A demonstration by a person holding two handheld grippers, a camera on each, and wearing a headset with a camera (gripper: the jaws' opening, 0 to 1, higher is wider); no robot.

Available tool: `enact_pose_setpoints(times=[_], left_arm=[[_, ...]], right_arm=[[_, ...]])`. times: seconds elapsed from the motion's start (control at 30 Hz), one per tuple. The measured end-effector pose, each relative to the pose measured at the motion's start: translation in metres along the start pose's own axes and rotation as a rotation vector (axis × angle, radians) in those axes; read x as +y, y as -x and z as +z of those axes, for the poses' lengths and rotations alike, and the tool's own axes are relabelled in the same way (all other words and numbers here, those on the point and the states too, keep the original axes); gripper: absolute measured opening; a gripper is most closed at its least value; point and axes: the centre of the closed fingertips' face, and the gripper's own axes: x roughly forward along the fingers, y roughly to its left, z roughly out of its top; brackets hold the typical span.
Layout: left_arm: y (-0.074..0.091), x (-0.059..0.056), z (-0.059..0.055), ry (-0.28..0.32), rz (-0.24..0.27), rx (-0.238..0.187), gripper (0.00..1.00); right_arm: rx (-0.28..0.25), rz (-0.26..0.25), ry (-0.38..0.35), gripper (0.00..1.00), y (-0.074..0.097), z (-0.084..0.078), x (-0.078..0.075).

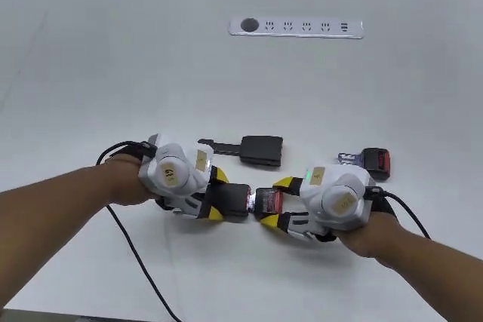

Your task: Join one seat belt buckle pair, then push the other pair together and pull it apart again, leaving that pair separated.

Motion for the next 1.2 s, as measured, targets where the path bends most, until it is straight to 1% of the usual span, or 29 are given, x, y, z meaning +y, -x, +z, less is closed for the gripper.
enact_pose_setpoints(times=[0.17, 0.2, 0.23, 0.27, 0.4, 0.53, 0.73, 0.9, 0.97, 1.2], left_arm=[[-0.0007, 0.0008, 0.0011, 0.013, 0.001, -0.028, 0.33], [-0.0004, 0.001, 0.0009, 0.019, 0.002, -0.034, 0.33], [-0.0009, 0.0017, 0.0001, 0.018, 0.001, -0.041, 0.33], [-0.001, 0.0019, 0.0002, 0.017, 0.0, -0.043, 0.33], [-0.0009, 0.0021, 0.0008, 0.024, -0.002, -0.064, 0.33], [-0.0015, 0.0013, 0.0019, 0.009, 0.002, -0.079, 0.33], [-0.0013, 0.0009, 0.0026, 0.014, 0.001, -0.101, 0.33], [-0.0014, -0.0003, 0.0038, 0.009, -0.003, -0.113, 0.33], [-0.0015, -0.0002, 0.0036, -0.001, 0.002, -0.115, 0.33], [-0.002, 0.0005, 0.0026, -0.002, -0.005, -0.13, 0.33]], right_arm=[[-0.012, 0.005, 0.027, 0.33, 0.0, -0.0004, 0.0001], [-0.015, -0.004, 0.057, 0.33, -0.0002, -0.0001, 0.0001], [-0.023, -0.014, 0.064, 0.32, 0.0, -0.0004, 0.0006], [-0.026, -0.014, 0.059, 0.32, 0.0009, -0.0002, 0.0027], [-0.04, -0.015, 0.055, 0.32, 0.0015, 0.0014, 0.0026], [-0.048, -0.002, 0.059, 0.32, 0.0008, 0.001, 0.0018], [-0.064, 0.01, 0.055, 0.31, 0.0004, 0.0009, 0.0021], [-0.083, 0.009, 0.056, 0.31, 0.0019, 0.0024, 0.0039], [-0.1, 0.009, 0.037, 0.31, 0.0039, 0.0042, 0.0052], [-0.112, 0.005, 0.034, 0.31, 0.0062, 0.0059, 0.0067]])
